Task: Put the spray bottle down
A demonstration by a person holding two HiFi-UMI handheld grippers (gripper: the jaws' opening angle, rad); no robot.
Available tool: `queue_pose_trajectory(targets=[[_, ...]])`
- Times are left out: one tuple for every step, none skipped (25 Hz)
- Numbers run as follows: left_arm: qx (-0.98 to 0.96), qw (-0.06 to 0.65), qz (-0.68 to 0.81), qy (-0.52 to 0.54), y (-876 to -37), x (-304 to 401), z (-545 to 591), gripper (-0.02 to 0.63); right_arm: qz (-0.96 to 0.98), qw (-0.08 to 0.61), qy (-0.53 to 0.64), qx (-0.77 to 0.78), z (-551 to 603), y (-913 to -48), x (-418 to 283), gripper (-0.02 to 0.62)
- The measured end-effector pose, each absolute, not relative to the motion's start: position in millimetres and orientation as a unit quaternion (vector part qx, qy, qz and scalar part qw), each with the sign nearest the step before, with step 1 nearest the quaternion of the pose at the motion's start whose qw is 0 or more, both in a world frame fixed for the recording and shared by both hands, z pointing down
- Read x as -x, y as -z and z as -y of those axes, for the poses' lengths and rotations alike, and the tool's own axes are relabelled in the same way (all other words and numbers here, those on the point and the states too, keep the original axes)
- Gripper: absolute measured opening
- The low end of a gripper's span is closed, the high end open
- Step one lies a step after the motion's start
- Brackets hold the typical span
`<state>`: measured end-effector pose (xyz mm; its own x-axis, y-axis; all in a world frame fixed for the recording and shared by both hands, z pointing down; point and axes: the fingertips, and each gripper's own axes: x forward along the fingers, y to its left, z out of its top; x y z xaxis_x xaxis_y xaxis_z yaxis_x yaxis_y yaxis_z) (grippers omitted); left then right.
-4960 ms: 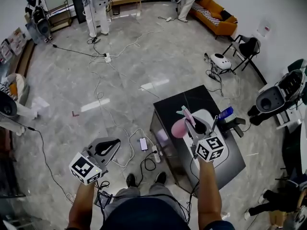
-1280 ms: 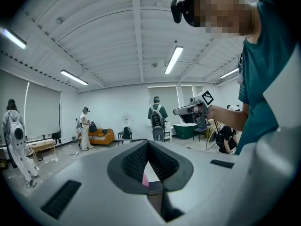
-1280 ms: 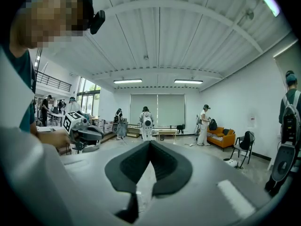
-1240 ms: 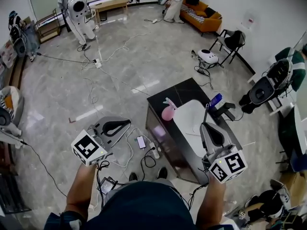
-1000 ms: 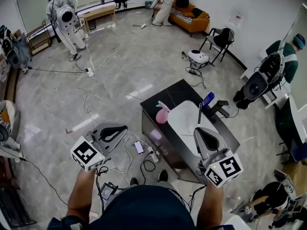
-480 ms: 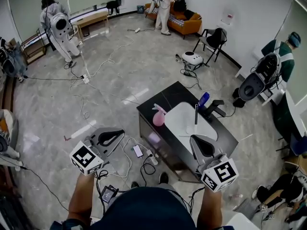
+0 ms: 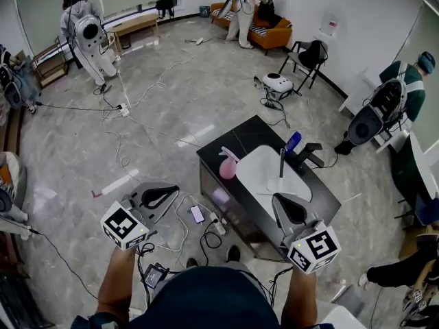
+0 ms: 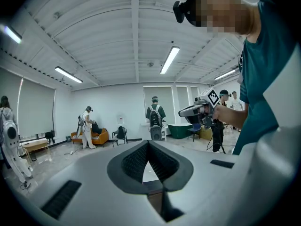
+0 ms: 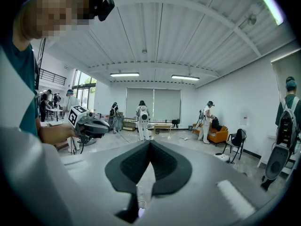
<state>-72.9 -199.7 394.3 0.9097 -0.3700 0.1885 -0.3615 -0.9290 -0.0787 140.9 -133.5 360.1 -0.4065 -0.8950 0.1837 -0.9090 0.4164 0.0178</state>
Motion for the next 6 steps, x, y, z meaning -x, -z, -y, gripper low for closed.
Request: queue_pose_trajectory(targets=[[0.977, 0.02, -0.188, 0.101, -396.0, 72.5, 199.4, 0.005, 0.838, 0.083, -0.043, -0.538, 133.3, -361.1, -141.7, 0.008], [0.977, 0.019, -0.189, 0.101, -397.3, 72.1, 199.5, 0.005, 0.837, 0.083, -0.044, -0.538, 133.5, -361.8, -142.7, 0.008], [0.977, 0.019, -0.189, 0.101, -397.8, 71.4, 200.0, 0.005, 0.837, 0.083, -0.045, -0.538, 134.2, -362.2, -143.8, 0.008], [0.976, 0.018, -0.189, 0.102, -397.7, 70.4, 200.6, 0.005, 0.837, 0.083, -0.046, -0.538, 135.1, -362.5, -144.8, 0.008], [0.976, 0.018, -0.189, 0.102, -397.2, 69.3, 201.2, 0.005, 0.838, 0.083, -0.047, -0.538, 136.2, -362.8, -145.8, 0.008], [0.976, 0.019, -0.189, 0.103, -396.4, 68.1, 201.8, 0.005, 0.838, 0.083, -0.048, -0.538, 137.3, -363.1, -146.8, 0.008]])
